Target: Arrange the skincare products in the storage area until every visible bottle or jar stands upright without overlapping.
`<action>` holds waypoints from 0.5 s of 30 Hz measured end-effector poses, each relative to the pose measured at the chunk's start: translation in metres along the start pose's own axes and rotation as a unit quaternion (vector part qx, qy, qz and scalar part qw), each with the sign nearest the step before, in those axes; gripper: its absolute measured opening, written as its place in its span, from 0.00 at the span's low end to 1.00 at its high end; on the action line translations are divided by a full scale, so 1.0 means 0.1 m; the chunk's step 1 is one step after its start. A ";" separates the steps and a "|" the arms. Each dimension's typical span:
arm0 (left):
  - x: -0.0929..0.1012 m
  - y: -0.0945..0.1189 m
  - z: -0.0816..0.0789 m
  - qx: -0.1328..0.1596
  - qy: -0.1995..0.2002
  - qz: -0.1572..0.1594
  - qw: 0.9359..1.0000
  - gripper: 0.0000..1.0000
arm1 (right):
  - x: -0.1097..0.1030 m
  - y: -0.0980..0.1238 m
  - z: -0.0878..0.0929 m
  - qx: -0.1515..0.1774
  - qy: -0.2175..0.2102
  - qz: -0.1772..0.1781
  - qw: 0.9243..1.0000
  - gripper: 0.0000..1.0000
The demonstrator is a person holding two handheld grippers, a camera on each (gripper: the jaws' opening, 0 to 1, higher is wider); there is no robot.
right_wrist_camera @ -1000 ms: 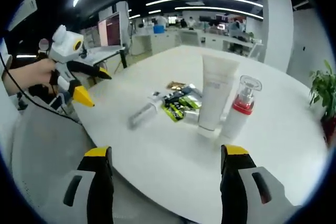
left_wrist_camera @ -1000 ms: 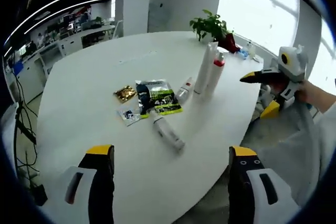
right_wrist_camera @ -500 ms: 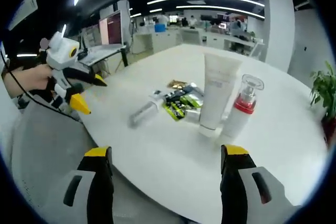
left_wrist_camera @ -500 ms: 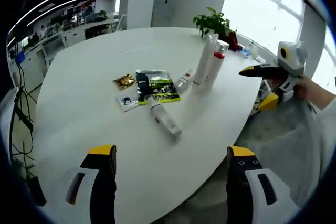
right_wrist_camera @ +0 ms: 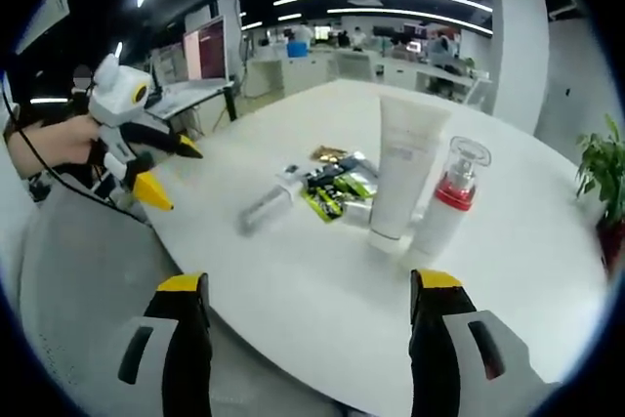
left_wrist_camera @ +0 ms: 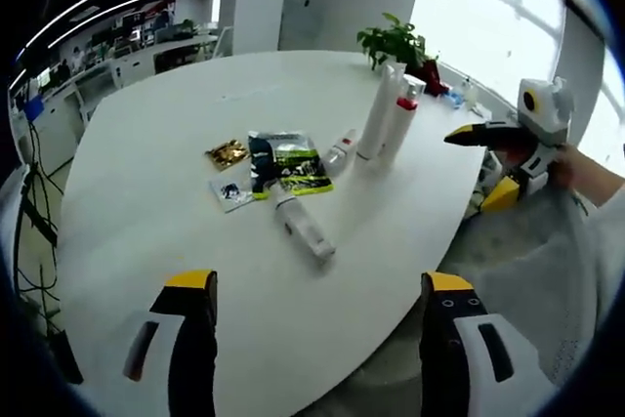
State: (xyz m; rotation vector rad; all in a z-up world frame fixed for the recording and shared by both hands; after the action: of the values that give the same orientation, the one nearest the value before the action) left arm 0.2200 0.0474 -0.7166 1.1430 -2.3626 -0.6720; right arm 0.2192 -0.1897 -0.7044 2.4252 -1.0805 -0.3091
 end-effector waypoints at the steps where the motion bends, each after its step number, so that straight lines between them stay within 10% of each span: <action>1: 0.00 0.00 0.00 -0.001 0.000 0.000 1.000 0.79 | 0.00 0.00 0.00 0.000 0.000 0.000 1.000 0.84; 15: -0.04 -0.18 0.07 -0.030 0.010 -0.004 0.999 0.72 | 0.01 0.00 0.01 0.000 -0.003 0.004 1.000 0.84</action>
State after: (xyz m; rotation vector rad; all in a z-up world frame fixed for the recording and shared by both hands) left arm 0.2291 0.0427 -0.7337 1.1297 -2.3048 -0.7265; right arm 0.2202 -0.1908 -0.7052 2.4208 -1.0919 -0.3128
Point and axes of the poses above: the point that each gripper's makers call its tool centre point, and the gripper's own axes: y roughly backward along the fingers, x roughly to its right, z roughly out of its underside, the point moved 3 cm from there along y, roughly backward along the fingers, and after that the axes turned 8 degrees about x, right-handed, at the moved point
